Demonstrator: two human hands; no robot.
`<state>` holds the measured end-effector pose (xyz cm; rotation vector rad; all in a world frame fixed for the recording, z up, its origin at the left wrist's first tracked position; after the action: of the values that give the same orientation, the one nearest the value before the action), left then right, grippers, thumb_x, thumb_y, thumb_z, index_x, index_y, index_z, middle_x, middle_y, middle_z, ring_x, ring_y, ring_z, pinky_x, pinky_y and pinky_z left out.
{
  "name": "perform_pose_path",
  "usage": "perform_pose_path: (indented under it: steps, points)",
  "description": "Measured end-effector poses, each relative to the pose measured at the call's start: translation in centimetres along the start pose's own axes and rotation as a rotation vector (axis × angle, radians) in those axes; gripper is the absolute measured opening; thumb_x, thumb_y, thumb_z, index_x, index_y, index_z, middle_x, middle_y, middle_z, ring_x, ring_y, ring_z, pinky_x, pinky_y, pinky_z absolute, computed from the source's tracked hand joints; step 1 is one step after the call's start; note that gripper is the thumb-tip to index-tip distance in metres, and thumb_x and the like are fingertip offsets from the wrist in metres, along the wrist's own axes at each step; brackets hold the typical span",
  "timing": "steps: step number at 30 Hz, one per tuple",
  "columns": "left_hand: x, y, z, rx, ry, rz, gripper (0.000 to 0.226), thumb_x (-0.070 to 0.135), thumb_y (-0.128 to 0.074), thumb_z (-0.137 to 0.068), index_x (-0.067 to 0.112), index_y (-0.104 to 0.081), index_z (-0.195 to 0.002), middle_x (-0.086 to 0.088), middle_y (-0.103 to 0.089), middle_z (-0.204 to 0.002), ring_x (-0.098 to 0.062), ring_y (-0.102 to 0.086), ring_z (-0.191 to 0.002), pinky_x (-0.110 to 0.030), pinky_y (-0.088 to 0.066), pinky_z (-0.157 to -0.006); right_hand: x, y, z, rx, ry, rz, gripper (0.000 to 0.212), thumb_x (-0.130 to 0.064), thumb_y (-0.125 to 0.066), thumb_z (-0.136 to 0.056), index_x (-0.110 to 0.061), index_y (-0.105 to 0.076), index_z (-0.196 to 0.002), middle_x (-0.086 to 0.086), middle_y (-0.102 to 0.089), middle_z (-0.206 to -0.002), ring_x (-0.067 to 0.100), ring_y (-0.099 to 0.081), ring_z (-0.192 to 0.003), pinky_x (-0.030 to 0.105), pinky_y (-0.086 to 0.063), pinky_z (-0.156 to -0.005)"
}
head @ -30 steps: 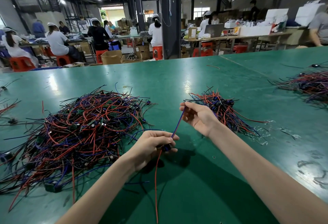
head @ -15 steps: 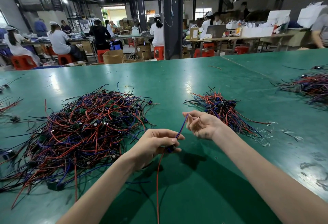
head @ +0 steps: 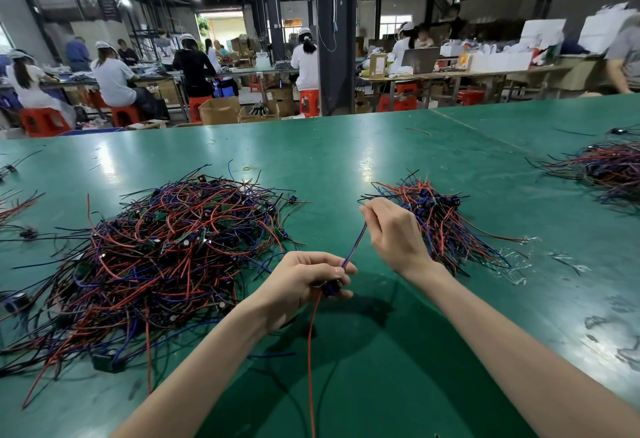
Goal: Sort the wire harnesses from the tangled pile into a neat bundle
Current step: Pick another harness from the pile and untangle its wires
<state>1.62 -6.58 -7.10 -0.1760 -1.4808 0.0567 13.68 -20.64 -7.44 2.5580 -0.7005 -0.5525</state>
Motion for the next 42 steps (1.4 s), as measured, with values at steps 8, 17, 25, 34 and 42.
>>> perform_pose_path:
  steps: [8, 17, 25, 34, 42]
  points:
    - [-0.2, 1.3, -0.4, 0.174, -0.053, 0.088, 0.020, -0.002, -0.060, -0.085, 0.007, -0.076, -0.076, -0.009, -0.069, -0.075, -0.019, -0.067, -0.063, -0.026, -0.058, -0.063, -0.8, -0.5, 0.1, -0.116, -0.797, -0.715, 0.026, -0.022, -0.053, -0.096, -0.006, -0.062, -0.078, 0.011, -0.060, -0.074, 0.013, -0.055, -0.053, 0.028, -0.050, -0.045]
    - [0.0, 3.1, -0.6, 0.436, -0.131, 0.097, 0.007, 0.004, -0.062, -0.087, 0.006, -0.069, -0.088, -0.005, -0.074, -0.080, -0.010, -0.068, -0.069, -0.022, -0.055, -0.057, -7.3, -1.4, 2.9, -0.639, -0.940, -1.093, 0.025, -0.013, -0.061, -0.090, -0.006, -0.059, -0.065, 0.003, -0.059, -0.052, 0.010, -0.047, -0.037, 0.018, -0.035, -0.036]
    - [0.1, 3.2, -0.7, 0.501, -0.190, 0.147, 0.006, 0.003, -0.061, -0.088, 0.005, -0.065, -0.092, -0.002, -0.075, -0.079, -0.007, -0.070, -0.069, -0.018, -0.052, -0.053, -7.8, -1.1, 3.2, -0.534, -0.925, -1.073, 0.020, -0.001, -0.063, -0.087, -0.005, -0.061, -0.067, 0.002, -0.062, -0.054, 0.006, -0.051, -0.041, 0.016, -0.042, -0.042]
    - [-0.2, 3.5, -1.1, 0.496, -0.215, 0.218, 0.010, 0.002, -0.062, -0.087, 0.003, -0.065, -0.096, -0.003, -0.075, -0.084, -0.007, -0.069, -0.069, -0.016, -0.052, -0.055, -8.4, -1.6, 3.6, -0.411, -1.036, -1.117, 0.020, 0.001, -0.058, -0.090, -0.001, -0.057, -0.070, 0.009, -0.055, -0.054, 0.008, -0.043, -0.035, 0.019, -0.034, -0.033]
    - [1.1, 4.0, -0.8, 0.521, -0.290, 0.322, 0.009, -0.002, -0.060, -0.086, 0.003, -0.067, -0.088, -0.004, -0.074, -0.079, -0.009, -0.067, -0.063, -0.014, -0.053, -0.057, -8.1, -1.4, 3.6, -0.562, -1.015, -1.082, 0.018, 0.001, -0.061, -0.088, 0.000, -0.056, -0.070, 0.007, -0.056, -0.050, 0.008, -0.042, -0.032, 0.017, -0.032, -0.031]
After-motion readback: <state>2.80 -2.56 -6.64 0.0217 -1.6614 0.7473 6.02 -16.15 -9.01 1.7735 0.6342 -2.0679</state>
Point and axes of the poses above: each hand's wrist, its own z-axis away from the middle knuckle, its own y-axis out of the back of the hand, x = y × z, the point moved 2 cm from there along -z, towards the middle knuckle
